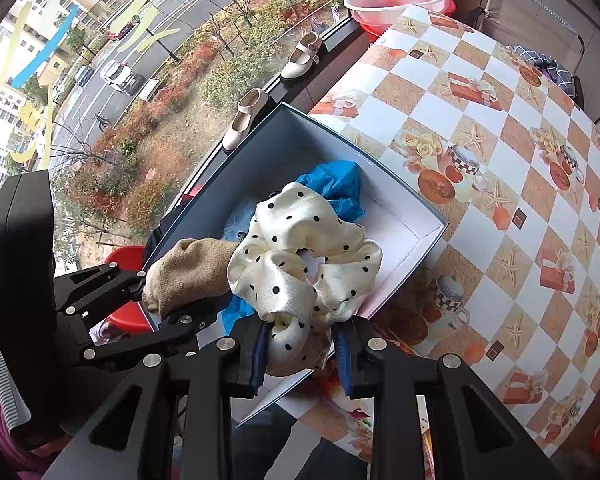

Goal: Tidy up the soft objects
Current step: 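Lower the knit hat into the box with the left gripper while the right gripper lowers the scrunchie, then open both grippers and withdraw them from the box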

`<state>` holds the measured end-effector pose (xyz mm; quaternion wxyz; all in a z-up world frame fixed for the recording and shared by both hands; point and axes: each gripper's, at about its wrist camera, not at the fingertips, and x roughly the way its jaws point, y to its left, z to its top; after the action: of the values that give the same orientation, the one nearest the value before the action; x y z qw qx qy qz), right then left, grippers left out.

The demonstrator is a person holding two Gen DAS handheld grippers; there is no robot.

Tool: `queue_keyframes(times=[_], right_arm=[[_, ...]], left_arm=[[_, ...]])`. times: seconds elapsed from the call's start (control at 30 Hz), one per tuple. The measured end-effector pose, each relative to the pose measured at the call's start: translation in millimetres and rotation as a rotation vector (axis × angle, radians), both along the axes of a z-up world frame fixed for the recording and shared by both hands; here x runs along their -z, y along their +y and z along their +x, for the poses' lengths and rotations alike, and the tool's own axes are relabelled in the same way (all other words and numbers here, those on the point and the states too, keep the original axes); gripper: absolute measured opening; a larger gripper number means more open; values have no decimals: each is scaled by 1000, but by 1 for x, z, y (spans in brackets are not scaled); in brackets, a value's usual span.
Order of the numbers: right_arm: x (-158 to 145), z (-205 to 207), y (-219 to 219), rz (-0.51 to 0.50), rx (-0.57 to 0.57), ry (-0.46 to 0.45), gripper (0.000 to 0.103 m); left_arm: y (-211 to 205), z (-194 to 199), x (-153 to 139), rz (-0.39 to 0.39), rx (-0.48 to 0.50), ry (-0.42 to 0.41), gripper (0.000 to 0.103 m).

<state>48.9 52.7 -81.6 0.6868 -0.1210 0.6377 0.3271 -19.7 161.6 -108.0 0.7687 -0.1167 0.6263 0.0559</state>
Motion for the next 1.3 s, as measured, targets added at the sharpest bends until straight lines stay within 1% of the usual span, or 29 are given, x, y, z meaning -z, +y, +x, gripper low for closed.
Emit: queue_keyframes(times=[0.47, 0.5, 0.57, 0.6, 0.63, 0.67, 0.73, 0.77, 0.83, 0.87, 0.9, 1.0, 1.07, 1.1, 1.3], right_arm=[[1, 4, 8, -3, -17, -1, 29], [1, 4, 9, -3, -18, -1, 29], [1, 4, 10, -5, -21, -3, 29], [1, 4, 10, -5, -21, -2, 29], [1, 4, 10, -1, -19, 5, 32], [1, 4, 10, 4, -16, 13, 37], [0, 3, 9, 5, -7, 16, 76], [-1, 3, 9, -10, -2, 2, 78], [-1, 3, 9, -47, 5, -17, 92], [-2, 4, 6, -54, 15, -22, 96], [-4, 5, 3, -57, 30, -29, 102], [-11, 5, -5, -29, 60, -22, 102], [-17, 2, -9, -29, 66, -29, 102], [-20, 0, -10, -25, 67, -32, 102], [-26, -12, -14, -16, 72, -24, 102]], left_arm=[[0, 2, 0, -3, 2, 1, 34], [0, 2, -1, -3, 0, 0, 36], [0, 2, 0, -9, -4, -2, 48], [0, 1, 0, -6, -5, -4, 62], [0, 1, 0, 8, -4, 0, 79], [-2, 1, 1, 31, 1, 9, 82], [-4, 2, 4, 82, 10, 46, 82], [-3, 2, 8, 95, 5, 59, 82], [1, 0, 13, 98, -8, 53, 82], [3, -1, 15, 92, -17, 51, 82], [6, 0, 15, 85, -28, 54, 82], [13, -2, 22, 55, -52, 74, 82], [15, -6, 26, 23, -51, 77, 82], [15, -8, 27, 21, -46, 72, 82], [8, -24, 29, 70, 1, 67, 82]])
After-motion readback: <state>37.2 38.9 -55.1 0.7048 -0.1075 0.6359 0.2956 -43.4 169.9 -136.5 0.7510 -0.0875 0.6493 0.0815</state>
